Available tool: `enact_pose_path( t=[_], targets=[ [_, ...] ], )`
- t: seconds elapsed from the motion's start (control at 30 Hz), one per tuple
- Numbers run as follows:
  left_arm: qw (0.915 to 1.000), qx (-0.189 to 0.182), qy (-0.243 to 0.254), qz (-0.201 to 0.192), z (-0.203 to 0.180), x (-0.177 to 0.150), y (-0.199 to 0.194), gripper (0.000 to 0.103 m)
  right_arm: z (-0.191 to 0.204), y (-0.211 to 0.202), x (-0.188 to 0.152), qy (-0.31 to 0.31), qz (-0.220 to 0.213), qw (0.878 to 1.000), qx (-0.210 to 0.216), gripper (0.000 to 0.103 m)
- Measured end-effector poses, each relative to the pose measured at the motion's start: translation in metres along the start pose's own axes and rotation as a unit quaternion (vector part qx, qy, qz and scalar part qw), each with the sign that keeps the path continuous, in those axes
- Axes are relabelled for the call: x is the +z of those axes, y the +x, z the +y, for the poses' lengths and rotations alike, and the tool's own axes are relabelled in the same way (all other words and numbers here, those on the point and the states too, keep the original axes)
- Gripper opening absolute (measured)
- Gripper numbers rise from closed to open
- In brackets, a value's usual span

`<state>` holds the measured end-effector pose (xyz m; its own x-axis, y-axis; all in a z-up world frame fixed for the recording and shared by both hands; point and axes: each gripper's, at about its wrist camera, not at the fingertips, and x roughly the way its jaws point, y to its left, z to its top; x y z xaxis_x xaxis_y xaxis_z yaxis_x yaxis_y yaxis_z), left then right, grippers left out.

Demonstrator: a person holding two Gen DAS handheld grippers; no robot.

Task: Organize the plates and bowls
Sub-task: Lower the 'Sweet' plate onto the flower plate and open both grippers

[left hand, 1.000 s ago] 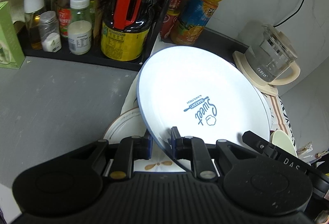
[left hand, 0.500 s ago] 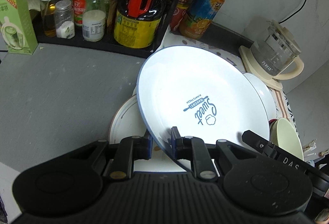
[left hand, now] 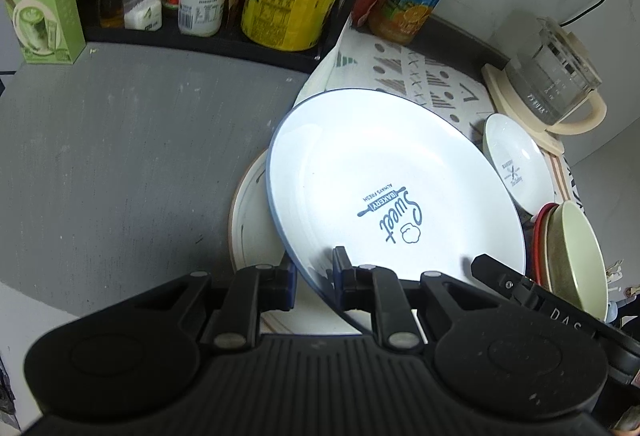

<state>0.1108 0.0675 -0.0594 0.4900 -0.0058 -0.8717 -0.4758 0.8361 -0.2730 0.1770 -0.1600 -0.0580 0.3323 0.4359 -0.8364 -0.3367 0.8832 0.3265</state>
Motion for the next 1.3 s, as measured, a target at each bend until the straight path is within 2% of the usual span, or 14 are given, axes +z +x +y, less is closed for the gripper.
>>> enact_pose_path(
  t=[0.6, 0.93, 1.13, 1.3],
  targets=[
    [0.9993, 0.008, 0.008, 0.036, 0.008, -0.004, 0.02, 0.017, 0.0, 0.011, -0.005, 0.004, 0.03, 0.999, -0.02, 0.015],
    [0.9976, 0.013, 0.009, 0.068, 0.005, -0.007, 0.031, 0.023, 0.005, 0.016, -0.004, -0.01, 0.033, 0.998, -0.047, 0.013],
    [0.9954, 0.024, 0.029, 0.088, -0.003, -0.006, 0.034, 0.028, 0.005, 0.017, 0.0, -0.016, 0.027, 0.998, -0.055, 0.012],
    [0.995, 0.033, 0.031, 0.089, -0.003, -0.003, 0.03, 0.033, 0.004, 0.019, 0.001, -0.015, 0.027, 0.998, -0.054, 0.011]
  ],
)
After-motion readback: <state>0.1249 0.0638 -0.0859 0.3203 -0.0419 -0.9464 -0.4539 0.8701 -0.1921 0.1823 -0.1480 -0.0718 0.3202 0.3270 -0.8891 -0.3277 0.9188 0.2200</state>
